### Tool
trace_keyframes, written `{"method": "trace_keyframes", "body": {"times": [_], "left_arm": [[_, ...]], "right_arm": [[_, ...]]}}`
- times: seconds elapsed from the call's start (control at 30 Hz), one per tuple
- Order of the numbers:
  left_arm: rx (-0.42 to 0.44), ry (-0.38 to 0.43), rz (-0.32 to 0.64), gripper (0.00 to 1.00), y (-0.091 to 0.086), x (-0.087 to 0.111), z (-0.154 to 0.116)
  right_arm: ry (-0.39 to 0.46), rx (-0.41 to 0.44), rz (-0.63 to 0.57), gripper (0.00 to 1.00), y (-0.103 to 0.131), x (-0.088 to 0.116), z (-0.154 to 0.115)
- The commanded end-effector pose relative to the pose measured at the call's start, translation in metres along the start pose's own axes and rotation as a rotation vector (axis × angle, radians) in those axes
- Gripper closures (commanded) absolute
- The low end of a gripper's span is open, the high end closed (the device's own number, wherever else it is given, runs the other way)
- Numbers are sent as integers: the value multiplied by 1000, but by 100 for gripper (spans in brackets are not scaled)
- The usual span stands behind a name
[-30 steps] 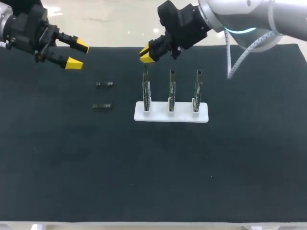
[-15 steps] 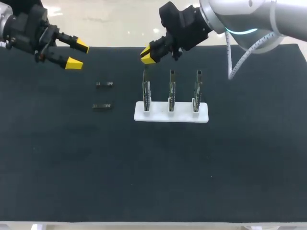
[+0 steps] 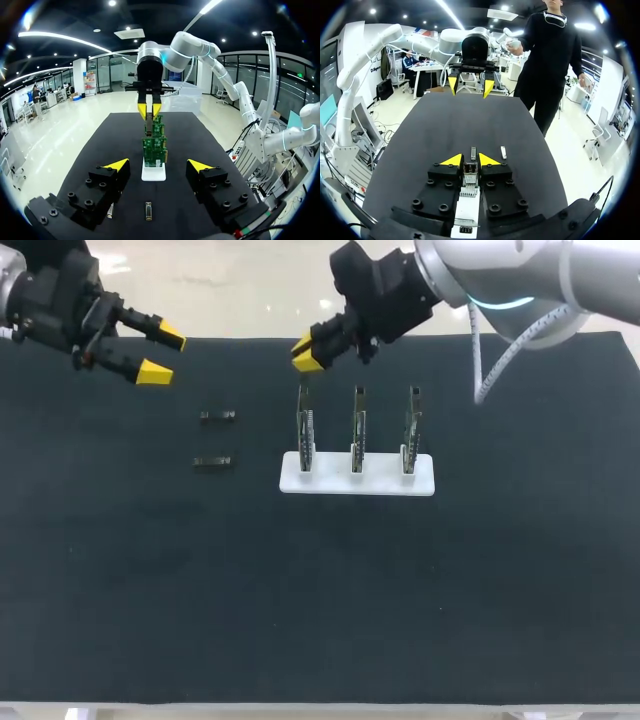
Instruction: Pick up the optical module with the left hand, and insert it into the network port with the right hand.
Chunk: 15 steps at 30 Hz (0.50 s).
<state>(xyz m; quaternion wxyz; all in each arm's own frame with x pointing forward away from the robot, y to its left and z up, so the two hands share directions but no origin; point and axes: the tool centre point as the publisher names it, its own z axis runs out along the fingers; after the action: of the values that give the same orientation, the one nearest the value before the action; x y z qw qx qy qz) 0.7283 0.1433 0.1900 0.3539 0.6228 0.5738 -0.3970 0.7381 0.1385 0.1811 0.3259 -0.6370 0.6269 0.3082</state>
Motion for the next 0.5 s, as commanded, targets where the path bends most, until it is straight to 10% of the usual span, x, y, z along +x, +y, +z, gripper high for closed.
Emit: {"method": "trace_keyframes", "body": {"times": [0.03,0.5], "left_arm": [[1,4,-1,0,1,0,0],[1,4,-1,0,1,0,0]], "right_arm": [[4,-3,2,100,-2,-2,2],[1,-3,8,100,1,-1,2]]}}
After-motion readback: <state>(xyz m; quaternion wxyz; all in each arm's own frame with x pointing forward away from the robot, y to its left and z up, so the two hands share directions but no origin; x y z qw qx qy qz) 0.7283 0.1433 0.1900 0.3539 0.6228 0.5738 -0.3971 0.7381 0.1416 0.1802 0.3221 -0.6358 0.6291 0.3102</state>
